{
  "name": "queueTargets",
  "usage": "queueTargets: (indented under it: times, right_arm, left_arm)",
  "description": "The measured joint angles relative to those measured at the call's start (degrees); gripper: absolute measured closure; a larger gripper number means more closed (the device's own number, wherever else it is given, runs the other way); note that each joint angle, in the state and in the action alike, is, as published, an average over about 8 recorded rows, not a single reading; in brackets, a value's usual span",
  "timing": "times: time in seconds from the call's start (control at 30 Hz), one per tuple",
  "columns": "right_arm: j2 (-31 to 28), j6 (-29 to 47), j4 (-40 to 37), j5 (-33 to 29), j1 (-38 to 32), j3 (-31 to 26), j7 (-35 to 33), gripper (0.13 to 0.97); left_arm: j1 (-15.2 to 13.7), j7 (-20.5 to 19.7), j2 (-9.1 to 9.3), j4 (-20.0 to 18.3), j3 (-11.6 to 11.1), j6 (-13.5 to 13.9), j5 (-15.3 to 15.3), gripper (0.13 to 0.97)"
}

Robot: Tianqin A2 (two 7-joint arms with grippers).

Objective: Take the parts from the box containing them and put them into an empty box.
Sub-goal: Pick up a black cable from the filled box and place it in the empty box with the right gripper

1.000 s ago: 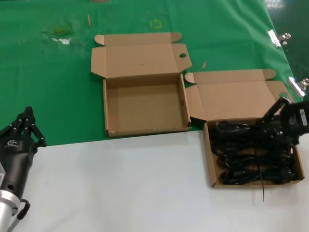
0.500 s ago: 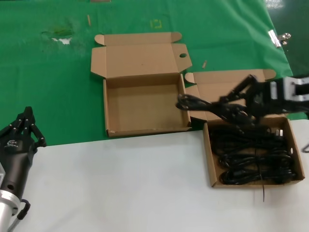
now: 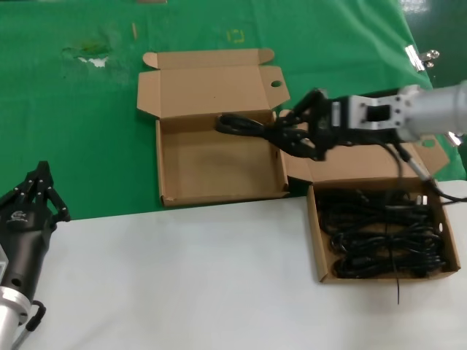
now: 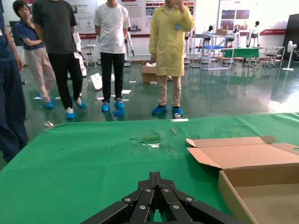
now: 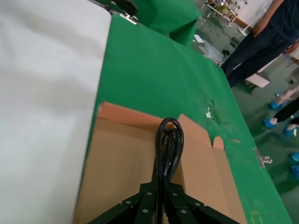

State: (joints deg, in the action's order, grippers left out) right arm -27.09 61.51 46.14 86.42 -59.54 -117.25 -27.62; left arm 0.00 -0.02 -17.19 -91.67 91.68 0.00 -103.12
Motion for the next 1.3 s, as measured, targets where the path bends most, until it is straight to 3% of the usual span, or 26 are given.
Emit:
queueTargets:
  times: [0.63, 0.87, 1.3]
  right_arm:
    - [19.3, -10.4, -39.8, 0.9, -13.4, 2.5, -25.0, 0.947]
    - [21.8, -13.9, -44.0, 0.4, -13.8, 3.2, -28.3, 0.947]
    - [22.8, -16.2, -45.2, -1.3, -13.2, 3.3, -29.4, 0.945]
  left_arm:
    - [0.0, 0.0, 0.0, 0.0, 0.0, 0.0, 0.0, 0.957]
    - [0.0, 0.0, 0.0, 0.0, 0.0, 0.0, 0.0, 0.957]
    - [0.0, 0.0, 0.0, 0.0, 0.0, 0.0, 0.0, 0.957]
